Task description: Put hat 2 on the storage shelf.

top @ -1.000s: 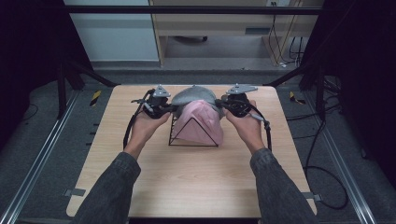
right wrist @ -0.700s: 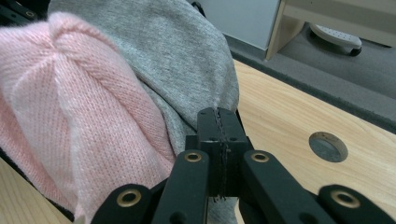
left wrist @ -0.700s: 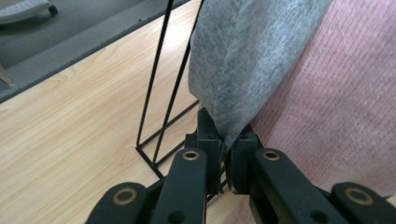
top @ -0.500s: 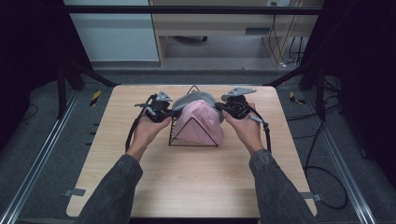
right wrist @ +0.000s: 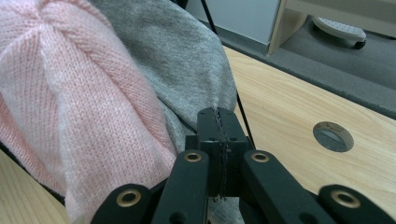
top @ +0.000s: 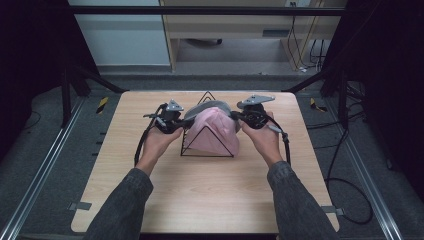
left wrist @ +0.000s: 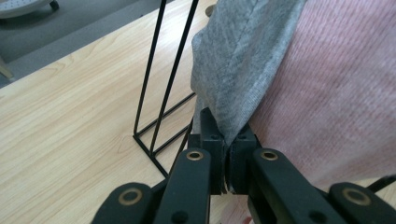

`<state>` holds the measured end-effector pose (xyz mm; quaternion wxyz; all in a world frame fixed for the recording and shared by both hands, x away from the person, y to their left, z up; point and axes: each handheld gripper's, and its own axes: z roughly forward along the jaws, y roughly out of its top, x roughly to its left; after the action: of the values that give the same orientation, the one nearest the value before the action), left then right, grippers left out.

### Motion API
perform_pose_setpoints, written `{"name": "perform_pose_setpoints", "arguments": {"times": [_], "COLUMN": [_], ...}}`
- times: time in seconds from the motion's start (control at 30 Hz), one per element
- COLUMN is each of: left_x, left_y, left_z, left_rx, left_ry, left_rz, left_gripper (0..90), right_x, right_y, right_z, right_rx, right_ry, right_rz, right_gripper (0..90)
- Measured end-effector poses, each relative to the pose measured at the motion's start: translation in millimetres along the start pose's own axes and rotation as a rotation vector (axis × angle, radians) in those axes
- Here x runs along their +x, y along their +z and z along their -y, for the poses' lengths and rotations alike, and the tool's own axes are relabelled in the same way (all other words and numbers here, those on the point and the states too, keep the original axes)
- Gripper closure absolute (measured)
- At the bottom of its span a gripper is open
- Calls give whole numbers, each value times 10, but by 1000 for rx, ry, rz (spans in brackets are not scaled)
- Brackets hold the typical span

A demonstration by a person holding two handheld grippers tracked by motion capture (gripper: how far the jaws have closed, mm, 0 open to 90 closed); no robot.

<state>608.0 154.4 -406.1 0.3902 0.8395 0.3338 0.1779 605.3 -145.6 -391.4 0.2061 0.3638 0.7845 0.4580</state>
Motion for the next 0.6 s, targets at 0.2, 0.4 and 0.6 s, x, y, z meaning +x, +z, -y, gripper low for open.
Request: {"name": "perform_pose_setpoints", "arguments": {"times": [0.2, 0.4, 0.6], "left_x": [21, 36, 23], "left_y": [-26, 8, 3], "left_z": [44, 80, 110], "left_rx": [6, 32, 20], "left_ry": [-12, -27, -24], "left_rz": [-16, -13, -1], "left_gripper": [874, 874, 869], "right_x": [11, 23, 7], "right_y": [11, 38, 41], "right_z": [0, -6, 10], "right_rx": [0, 13, 21], "right_ry": [-1, 3, 6], "right_rz": [-3, -1, -2], "right_gripper": [900, 900, 874]}}
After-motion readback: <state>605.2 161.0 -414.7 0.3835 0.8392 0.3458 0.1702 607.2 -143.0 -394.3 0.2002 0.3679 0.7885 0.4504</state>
